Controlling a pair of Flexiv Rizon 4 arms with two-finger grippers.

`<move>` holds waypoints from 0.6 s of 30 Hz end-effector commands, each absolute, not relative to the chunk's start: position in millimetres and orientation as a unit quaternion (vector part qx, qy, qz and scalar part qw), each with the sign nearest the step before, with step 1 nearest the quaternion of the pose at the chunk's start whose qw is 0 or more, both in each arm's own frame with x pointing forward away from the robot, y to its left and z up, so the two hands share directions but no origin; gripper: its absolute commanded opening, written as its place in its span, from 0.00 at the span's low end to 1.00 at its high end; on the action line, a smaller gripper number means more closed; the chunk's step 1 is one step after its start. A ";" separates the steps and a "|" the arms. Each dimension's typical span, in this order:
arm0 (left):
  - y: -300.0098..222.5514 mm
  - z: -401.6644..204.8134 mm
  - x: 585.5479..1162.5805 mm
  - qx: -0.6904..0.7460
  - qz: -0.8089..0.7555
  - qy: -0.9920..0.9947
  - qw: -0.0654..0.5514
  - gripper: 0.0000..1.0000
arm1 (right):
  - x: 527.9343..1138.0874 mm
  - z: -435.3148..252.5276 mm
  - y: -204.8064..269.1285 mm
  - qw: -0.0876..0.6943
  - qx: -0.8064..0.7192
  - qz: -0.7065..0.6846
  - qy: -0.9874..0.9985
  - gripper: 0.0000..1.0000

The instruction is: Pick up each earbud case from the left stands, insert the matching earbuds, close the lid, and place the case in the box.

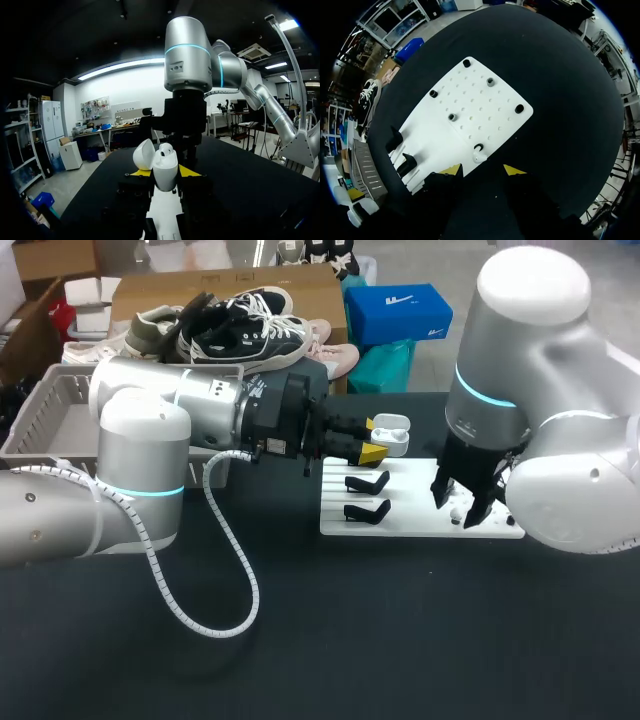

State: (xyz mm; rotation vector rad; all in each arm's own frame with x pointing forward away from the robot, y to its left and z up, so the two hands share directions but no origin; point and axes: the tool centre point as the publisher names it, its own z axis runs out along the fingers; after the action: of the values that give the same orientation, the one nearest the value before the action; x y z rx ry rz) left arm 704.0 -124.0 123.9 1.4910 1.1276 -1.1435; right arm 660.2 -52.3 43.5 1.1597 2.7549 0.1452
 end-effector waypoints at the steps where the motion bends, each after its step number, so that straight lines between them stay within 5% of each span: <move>1: -123.9 123.4 703.7 0.605 -0.464 0.457 0.459 0.00 | 659.5 39.1 -51.7 0.078 0.386 0.053 0.918 0.46; 18: -123.9 123.4 703.7 0.605 -0.464 0.457 0.459 0.00 | 666.2 29.6 -50.0 0.080 0.399 0.052 0.912 0.40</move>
State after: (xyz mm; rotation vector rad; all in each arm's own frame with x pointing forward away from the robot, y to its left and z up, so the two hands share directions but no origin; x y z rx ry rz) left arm 704.0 -124.0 123.9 1.4910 1.1277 -1.1435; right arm 666.1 -51.3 31.8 1.1909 2.7338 0.1589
